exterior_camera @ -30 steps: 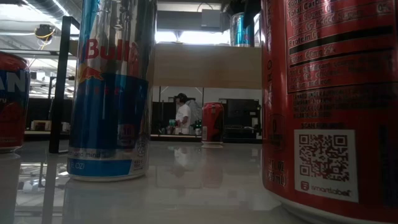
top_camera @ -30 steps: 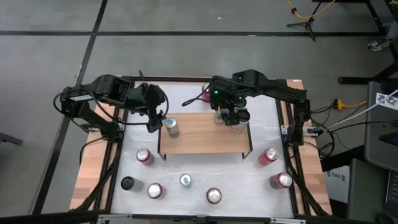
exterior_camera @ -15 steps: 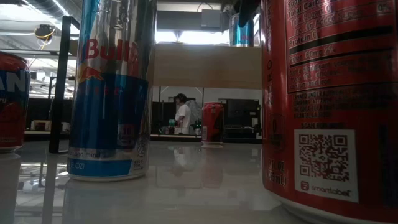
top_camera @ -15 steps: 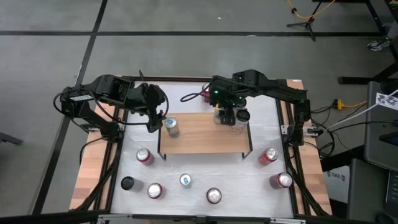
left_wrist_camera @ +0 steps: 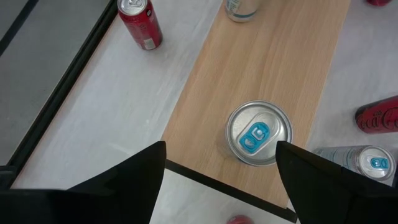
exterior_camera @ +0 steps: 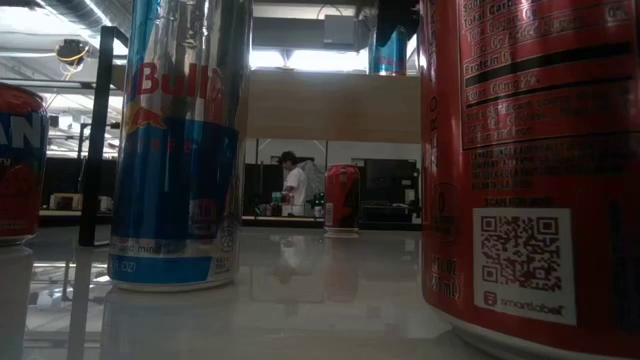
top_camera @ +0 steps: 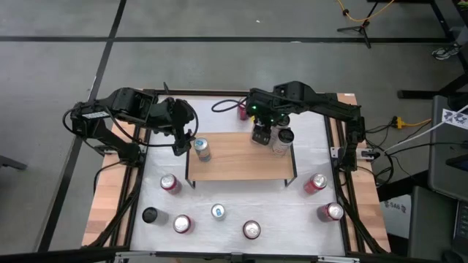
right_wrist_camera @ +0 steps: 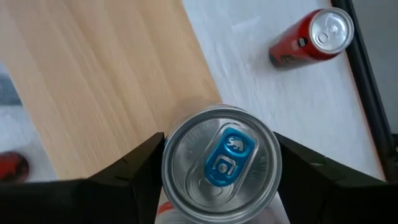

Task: Place canned beverage on shelf
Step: Adjust the right blue soda can on the shelf

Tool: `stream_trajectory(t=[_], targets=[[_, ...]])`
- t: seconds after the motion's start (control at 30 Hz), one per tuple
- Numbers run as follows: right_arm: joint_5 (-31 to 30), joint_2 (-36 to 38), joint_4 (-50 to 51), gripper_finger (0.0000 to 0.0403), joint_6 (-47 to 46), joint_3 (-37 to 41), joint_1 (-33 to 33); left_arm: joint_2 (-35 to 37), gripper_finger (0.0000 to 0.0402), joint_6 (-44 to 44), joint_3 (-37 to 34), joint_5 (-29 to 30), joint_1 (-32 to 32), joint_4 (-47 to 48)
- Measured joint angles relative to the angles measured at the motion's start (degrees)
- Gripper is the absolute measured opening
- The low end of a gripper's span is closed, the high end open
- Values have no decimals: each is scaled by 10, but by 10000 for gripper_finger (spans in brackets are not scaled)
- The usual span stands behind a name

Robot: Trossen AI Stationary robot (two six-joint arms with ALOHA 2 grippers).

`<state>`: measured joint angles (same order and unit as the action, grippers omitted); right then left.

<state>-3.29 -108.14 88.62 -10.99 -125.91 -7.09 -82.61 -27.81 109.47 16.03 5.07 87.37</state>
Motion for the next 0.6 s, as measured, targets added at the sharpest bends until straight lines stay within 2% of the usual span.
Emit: stream_trajectory(t=[0.6], targets=[[-2,0,10,244,-27,-1,0,0,295,0,0,0,0,0]])
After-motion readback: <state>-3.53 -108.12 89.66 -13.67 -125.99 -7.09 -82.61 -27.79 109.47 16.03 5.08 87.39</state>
